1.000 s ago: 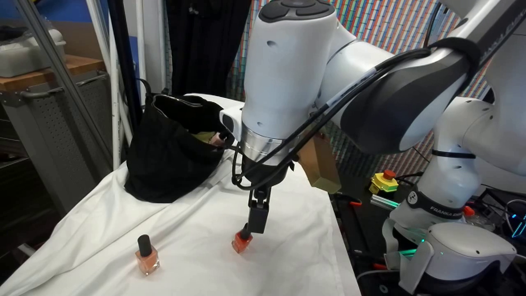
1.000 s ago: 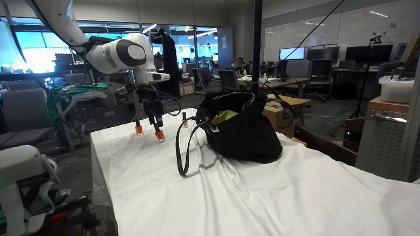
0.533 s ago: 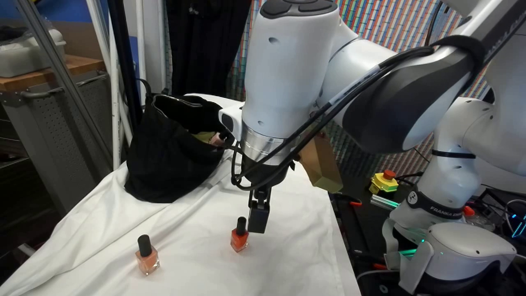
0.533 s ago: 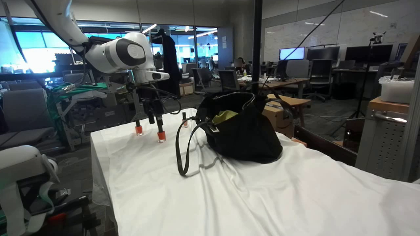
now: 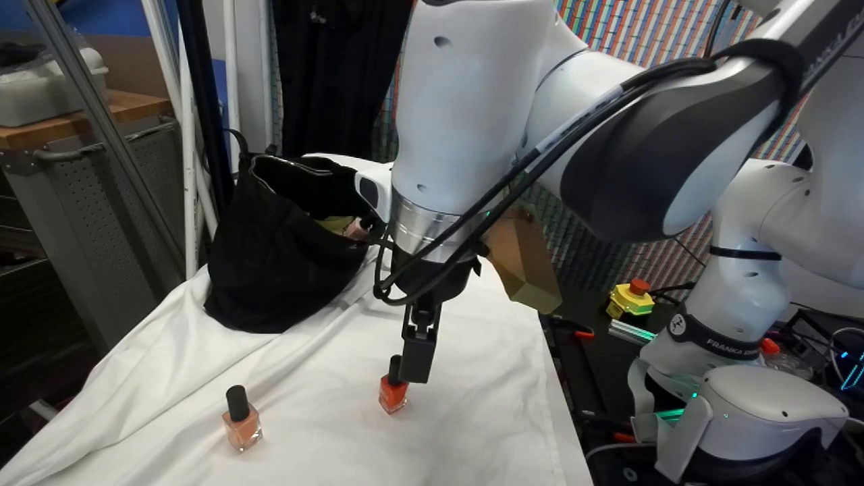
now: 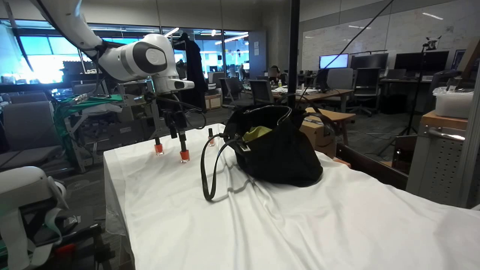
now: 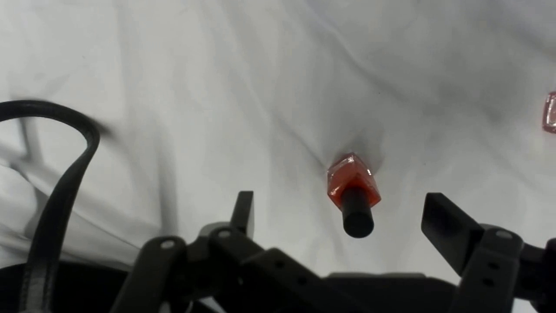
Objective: Put all the nail polish bottles into the bag
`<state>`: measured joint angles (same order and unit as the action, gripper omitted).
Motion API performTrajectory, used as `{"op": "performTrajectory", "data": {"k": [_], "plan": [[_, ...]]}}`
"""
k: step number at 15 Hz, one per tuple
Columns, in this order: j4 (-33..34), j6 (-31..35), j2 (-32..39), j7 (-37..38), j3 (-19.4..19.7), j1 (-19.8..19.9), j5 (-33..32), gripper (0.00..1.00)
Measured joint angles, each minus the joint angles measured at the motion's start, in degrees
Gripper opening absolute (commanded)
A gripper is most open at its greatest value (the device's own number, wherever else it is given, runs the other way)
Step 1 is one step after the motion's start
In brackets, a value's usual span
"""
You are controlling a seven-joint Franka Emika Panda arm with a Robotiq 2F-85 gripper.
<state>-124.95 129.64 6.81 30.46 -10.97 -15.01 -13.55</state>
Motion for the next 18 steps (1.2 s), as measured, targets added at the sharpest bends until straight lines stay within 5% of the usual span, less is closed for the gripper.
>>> {"op": "performTrajectory", "data": {"k": [6,18], "plan": [[4.73,0.29,3.51,4.18,0.0,-0.03,5.52,1.0],[11.1,2.41,10.54,22.12,2.97,-1.87,4.62,1.0]]}}
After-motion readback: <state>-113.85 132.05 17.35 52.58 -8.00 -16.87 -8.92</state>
